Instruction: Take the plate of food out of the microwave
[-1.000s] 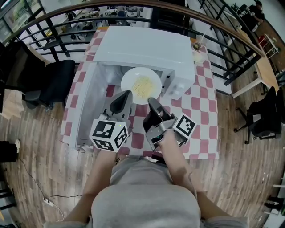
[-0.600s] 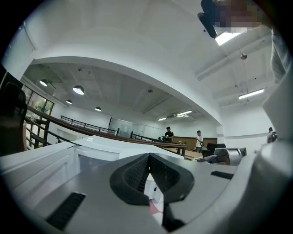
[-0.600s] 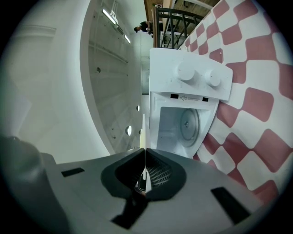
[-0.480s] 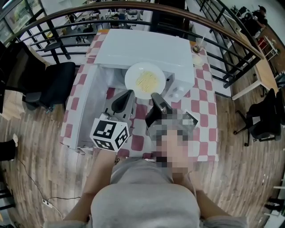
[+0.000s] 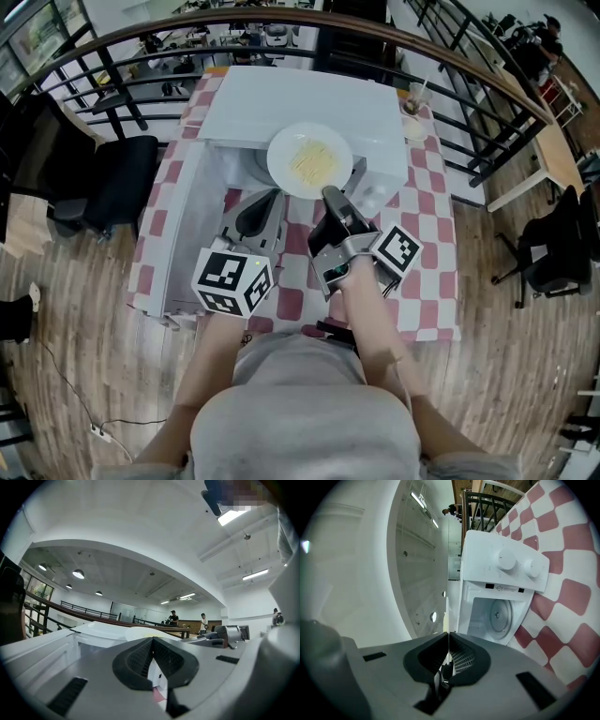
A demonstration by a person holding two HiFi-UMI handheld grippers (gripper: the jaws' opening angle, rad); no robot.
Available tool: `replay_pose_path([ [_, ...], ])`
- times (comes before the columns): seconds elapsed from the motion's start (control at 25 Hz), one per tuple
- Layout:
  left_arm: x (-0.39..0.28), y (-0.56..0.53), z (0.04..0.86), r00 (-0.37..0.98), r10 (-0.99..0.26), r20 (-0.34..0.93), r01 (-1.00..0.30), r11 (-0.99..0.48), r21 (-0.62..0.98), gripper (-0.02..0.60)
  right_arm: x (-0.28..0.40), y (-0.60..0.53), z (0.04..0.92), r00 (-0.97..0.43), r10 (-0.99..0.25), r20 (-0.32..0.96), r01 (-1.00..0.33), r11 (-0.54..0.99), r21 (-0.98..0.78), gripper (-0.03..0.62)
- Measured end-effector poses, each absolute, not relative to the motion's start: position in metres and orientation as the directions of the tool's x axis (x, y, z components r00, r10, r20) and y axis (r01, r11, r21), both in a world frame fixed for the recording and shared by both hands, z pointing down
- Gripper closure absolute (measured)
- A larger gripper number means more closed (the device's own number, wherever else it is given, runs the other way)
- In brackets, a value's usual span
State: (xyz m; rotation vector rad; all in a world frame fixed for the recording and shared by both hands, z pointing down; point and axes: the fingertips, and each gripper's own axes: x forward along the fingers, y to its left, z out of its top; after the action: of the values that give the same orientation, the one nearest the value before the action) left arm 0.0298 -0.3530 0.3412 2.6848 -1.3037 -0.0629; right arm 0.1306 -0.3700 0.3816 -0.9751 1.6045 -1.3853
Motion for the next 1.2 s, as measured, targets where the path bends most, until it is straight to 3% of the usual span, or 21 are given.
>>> replay_pose_path([
  [1.2,0.036,-0.363,0.33,0.606,-0.796,0.018,-0.793,-0.601,0.1,0.581,0.134,-0.395,0.369,-0.322,-0.943,-0.086,-0.078,0.117,-0.99,0.565],
])
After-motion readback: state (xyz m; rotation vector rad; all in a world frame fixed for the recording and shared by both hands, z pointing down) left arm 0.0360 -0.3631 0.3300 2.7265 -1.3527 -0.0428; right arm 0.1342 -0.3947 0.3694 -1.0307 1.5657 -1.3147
